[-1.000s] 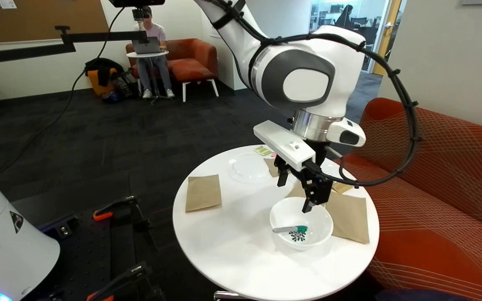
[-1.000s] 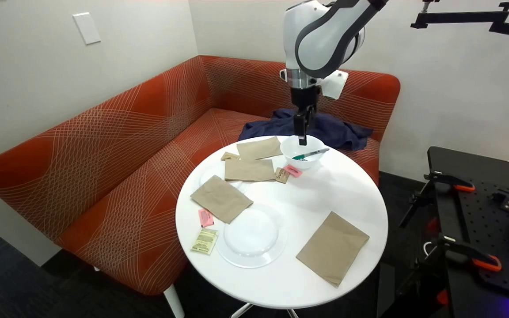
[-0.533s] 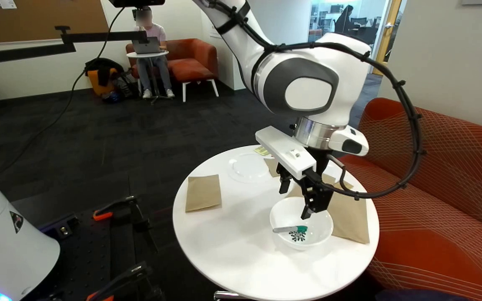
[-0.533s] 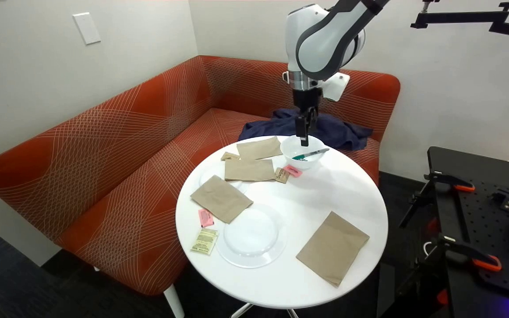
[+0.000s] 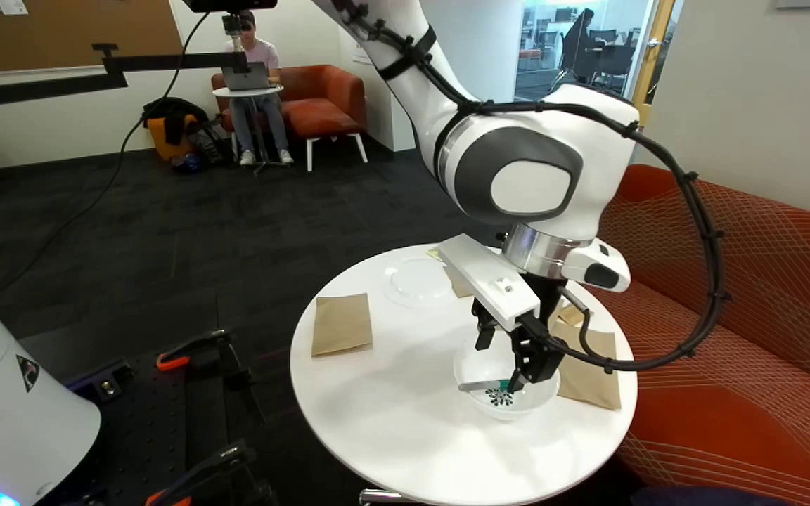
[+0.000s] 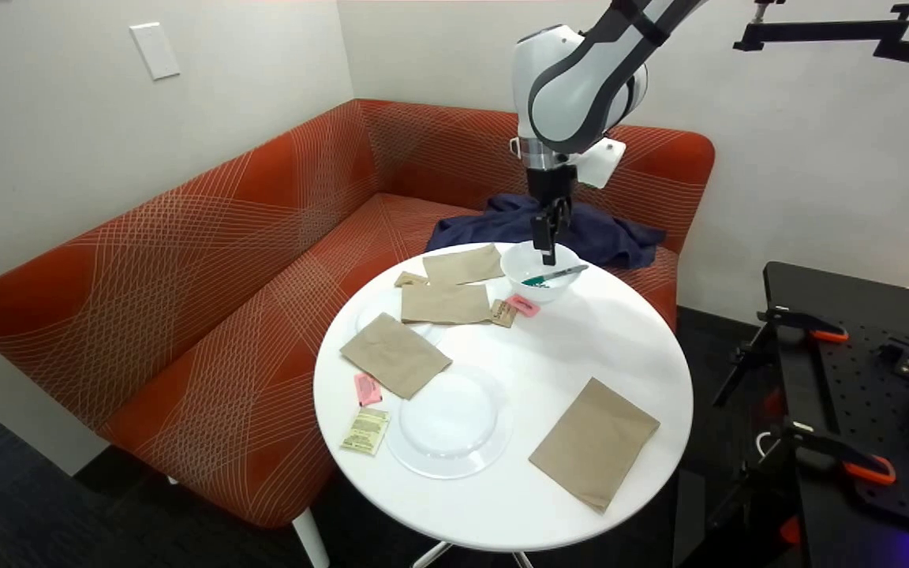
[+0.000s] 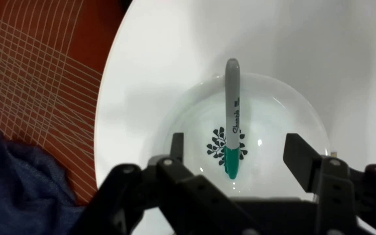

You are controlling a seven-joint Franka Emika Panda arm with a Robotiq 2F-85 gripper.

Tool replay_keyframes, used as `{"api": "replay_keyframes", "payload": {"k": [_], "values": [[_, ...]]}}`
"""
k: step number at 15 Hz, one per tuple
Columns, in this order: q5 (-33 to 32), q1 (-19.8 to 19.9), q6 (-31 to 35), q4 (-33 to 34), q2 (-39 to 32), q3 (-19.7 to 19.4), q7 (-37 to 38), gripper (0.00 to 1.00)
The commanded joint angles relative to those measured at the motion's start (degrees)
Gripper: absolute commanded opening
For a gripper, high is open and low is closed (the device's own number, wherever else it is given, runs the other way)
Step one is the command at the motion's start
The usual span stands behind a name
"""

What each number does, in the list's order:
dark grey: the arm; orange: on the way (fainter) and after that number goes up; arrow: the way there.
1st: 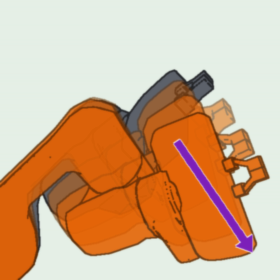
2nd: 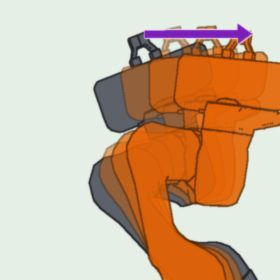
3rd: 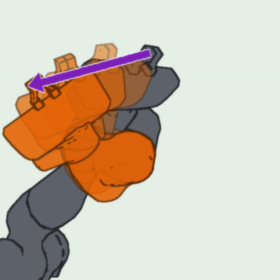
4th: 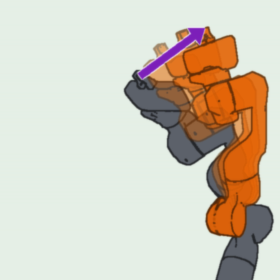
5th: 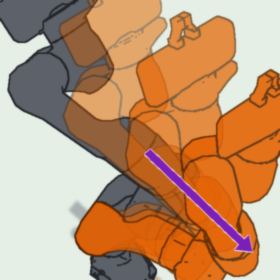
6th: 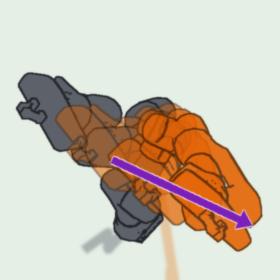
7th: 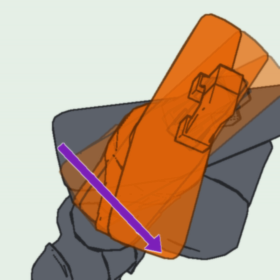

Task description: Take the green marker out of the white bowl

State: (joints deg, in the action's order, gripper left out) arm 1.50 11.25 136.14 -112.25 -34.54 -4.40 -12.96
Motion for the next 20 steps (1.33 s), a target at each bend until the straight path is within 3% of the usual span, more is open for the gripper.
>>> {"api": "replay_keyframes", "payload": {"k": [1, 12, 16, 20], "values": [[-0.6, 0.3, -1.6, 3.0, -2.6, 0.0, 0.7, 0.76], [-1.6, 0.0, -2.7, 7.4, -7.1, 0.9, -0.3, 0.72], [-2.2, -0.7, -5.9, 9.4, -8.1, 1.3, -0.4, 0.67], [-3.6, -1.8, -10.9, 10.8, -8.5, 0.7, 0.3, 0.7]]}}
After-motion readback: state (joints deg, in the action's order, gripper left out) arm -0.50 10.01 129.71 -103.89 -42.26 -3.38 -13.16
